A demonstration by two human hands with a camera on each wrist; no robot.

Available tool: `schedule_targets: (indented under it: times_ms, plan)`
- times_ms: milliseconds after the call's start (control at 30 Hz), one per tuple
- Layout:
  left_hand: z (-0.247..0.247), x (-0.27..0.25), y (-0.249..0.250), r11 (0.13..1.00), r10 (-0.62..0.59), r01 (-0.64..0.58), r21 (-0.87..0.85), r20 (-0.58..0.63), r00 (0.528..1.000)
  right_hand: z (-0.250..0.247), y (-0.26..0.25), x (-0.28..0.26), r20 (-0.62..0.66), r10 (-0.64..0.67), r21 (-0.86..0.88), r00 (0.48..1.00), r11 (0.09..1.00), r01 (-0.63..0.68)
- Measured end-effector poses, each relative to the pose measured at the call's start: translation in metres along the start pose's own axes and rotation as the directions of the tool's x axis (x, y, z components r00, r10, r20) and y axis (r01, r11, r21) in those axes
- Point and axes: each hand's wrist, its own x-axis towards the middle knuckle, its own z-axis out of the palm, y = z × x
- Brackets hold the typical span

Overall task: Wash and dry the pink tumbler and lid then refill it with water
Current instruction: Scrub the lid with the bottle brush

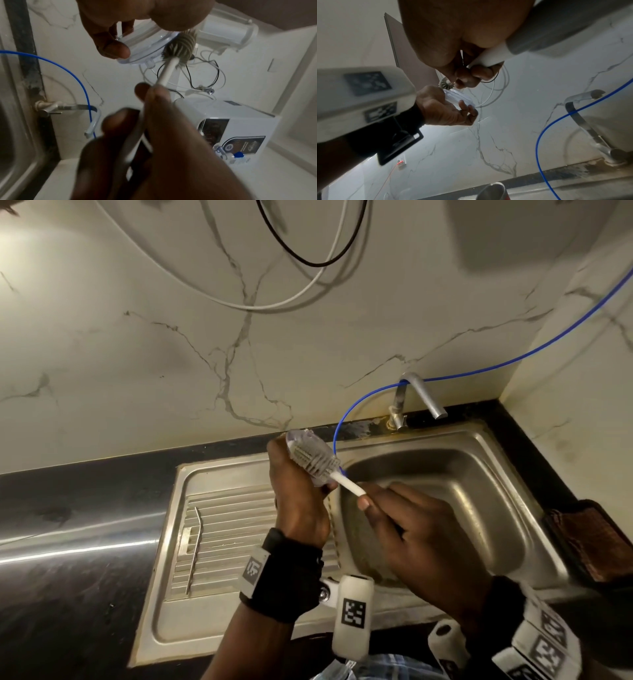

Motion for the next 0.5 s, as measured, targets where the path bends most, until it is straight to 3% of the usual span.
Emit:
schedule_targets:
  times_ms: [267,500]
  plan:
    - [-0.006,-0.004,0.028,0.994,-0.054,0.055,-0.099,0.008,0.999,-0.003,0.011,-0.01,0.015,-0.049,0.008,0.999,0.999,0.048]
    - [0.002,-0.02,0.015,0.982,-0.141,0.157,-0.109,0.139,0.98,-0.003,0.005,-0.001,-0.005,-0.101,0.019,0.995,0.995,0.101]
